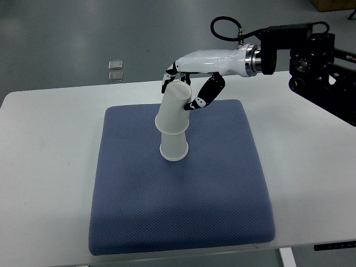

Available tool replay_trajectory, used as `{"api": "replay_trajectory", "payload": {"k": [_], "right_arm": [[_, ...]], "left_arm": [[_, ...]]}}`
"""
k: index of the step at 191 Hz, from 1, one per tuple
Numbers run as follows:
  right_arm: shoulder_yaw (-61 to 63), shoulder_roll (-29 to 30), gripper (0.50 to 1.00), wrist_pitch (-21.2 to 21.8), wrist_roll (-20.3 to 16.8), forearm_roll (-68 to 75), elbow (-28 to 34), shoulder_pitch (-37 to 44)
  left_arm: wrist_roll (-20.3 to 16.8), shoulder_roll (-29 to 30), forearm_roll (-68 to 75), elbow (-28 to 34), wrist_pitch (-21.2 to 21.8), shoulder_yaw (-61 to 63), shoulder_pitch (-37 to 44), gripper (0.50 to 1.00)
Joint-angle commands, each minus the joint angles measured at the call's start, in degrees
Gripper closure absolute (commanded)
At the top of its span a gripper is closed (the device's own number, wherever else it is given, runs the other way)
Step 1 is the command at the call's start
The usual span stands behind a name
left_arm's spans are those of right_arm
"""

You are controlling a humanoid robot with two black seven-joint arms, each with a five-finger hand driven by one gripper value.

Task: Stack paper cups

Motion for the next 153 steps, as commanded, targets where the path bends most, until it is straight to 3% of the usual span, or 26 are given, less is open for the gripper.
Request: {"api": "replay_trajectory", "payload": {"k": [1, 153], "right_arm": [[0.08, 0.92, 1.0, -0.2, -0.81, -2.11, -0.05, -0.19], [0.08, 1.53, 1.0, -0.02, -3.97, -2.9, -0.49, -1.07]], "left_arm": [[0.07, 0.0, 0.0, 0.07, 0.0, 0.0, -0.07, 0.5], [0.07, 0.0, 0.0, -0.02, 0.0, 0.0, 0.01, 0.5]]}}
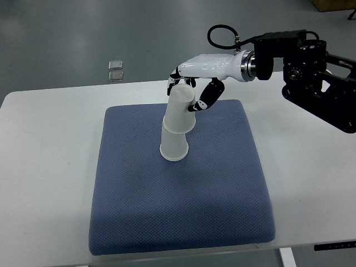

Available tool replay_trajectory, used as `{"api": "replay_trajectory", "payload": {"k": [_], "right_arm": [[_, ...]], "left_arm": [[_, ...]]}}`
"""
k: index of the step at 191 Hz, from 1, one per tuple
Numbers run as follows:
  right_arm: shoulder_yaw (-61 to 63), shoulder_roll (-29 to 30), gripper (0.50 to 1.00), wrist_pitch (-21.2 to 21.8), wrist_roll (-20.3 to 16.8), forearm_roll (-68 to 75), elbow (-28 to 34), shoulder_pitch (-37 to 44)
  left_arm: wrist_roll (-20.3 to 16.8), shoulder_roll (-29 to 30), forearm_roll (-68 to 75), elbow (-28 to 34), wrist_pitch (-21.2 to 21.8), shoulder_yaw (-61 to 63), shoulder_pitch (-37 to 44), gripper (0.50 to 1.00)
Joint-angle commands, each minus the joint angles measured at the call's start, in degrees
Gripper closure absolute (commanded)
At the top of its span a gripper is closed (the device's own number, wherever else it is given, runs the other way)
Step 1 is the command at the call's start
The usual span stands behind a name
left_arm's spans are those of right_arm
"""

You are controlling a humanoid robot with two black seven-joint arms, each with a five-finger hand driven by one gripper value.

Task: Stack paper cups

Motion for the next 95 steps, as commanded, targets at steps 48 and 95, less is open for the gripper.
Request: {"api": "replay_trajectory", "payload": {"k": [48, 95], "right_arm": [[0.09, 1.05, 1.0, 0.19, -0.89, 2.38, 0.07, 0.07], [0.09, 2.02, 1.0, 0.1, -1.68, 3.08, 0.07, 0.07]], "left_arm": [[-0.02, 0.0, 0.0, -0.02, 0.0, 0.0, 0.0, 0.5], [0.06, 0.0, 0.0, -0.02, 0.0, 0.0, 0.0, 0.5]]}}
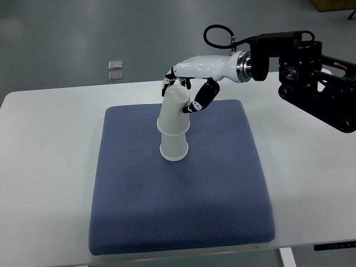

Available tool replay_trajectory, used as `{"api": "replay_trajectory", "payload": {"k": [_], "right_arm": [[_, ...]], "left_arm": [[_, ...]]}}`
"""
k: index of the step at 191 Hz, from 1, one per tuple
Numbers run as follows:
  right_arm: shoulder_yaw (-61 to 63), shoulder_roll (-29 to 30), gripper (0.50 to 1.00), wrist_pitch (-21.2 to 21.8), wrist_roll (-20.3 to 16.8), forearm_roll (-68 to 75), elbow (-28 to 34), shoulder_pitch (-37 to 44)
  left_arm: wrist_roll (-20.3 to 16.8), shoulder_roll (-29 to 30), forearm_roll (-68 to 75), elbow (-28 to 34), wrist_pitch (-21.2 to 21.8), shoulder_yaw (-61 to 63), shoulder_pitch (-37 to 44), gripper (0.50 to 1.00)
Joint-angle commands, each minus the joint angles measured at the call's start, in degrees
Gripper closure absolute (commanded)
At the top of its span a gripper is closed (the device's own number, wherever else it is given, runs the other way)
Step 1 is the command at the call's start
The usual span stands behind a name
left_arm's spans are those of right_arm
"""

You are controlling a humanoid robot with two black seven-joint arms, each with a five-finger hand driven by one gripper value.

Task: Stack paper cups

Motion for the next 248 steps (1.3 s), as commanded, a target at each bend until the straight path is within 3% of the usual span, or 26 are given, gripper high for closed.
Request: {"api": "replay_trajectory", "payload": {"k": [1, 155, 192, 213, 248], "right_arm": [[0.0, 0.9, 1.0, -0.07, -0.06, -0.06, 0.0, -0.14], [-0.44, 1.87, 1.0, -2.01, 0.03, -4.37, -0.7, -2.6], [-0.44, 2.4, 0.863, -3.06, 0.38, -4.54, -1.4, -3.48], [-0.44, 2.4, 0.748, -3.06, 0.64, -4.45, -1.49, -3.74], [-0.53, 2.4, 0.64, -2.45, 0.64, -4.19, -1.49, -3.83]], "left_arm": [[0.06, 0.0, 0.0, -0.01, 0.0, 0.0, 0.01, 0.5], [-0.03, 0.0, 0.0, -0.01, 0.0, 0.0, 0.01, 0.5], [-0.03, 0.0, 0.0, 0.08, 0.0, 0.0, 0.01, 0.5], [-0.03, 0.0, 0.0, -0.01, 0.0, 0.0, 0.01, 0.5], [-0.03, 0.0, 0.0, -0.01, 0.0, 0.0, 0.01, 0.5]]}}
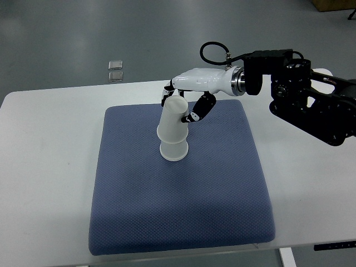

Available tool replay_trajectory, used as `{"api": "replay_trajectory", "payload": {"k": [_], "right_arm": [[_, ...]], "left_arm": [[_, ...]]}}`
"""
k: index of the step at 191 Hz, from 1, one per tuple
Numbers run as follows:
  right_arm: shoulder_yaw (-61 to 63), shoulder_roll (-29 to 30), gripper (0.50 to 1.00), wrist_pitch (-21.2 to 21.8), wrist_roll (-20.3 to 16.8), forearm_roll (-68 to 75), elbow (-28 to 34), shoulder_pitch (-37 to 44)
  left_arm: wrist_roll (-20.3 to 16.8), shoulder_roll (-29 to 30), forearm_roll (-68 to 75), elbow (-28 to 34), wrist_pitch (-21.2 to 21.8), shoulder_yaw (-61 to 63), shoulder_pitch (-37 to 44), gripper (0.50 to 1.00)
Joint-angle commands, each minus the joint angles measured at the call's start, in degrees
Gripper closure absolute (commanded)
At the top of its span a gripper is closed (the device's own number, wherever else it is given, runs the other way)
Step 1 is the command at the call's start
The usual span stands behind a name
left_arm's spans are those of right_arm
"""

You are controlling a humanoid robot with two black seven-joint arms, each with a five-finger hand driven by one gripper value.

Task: Stack paper cups

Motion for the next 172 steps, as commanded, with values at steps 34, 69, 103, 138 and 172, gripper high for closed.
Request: {"api": "replay_trajectory", "payload": {"k": [34, 69, 103, 138, 172], "right_arm": [[-0.03, -0.01, 0.603, 0.55, 0.01, 0.31, 0.04, 0.01], [-0.03, -0.01, 0.597, 0.99, 0.01, 0.4, 0.04, 0.01], [0.59, -0.54, 0.597, 0.99, 0.01, 0.84, -0.4, 0.01], [4.63, -1.24, 0.597, 0.37, -0.26, 6.02, -6.12, 0.01], [10.34, -1.24, 0.597, -1.65, -0.61, 18.76, -16.39, -1.75]], "left_arm": [[0.06, 0.0, 0.0, -0.01, 0.0, 0.0, 0.01, 0.5], [0.06, 0.0, 0.0, -0.01, 0.0, 0.0, -0.08, 0.5], [-0.03, 0.0, 0.0, 0.08, 0.0, 0.0, 0.01, 0.5], [0.06, 0.0, 0.0, -0.01, 0.0, 0.0, 0.01, 0.5], [-0.03, 0.0, 0.0, -0.01, 0.0, 0.0, 0.01, 0.5]]}}
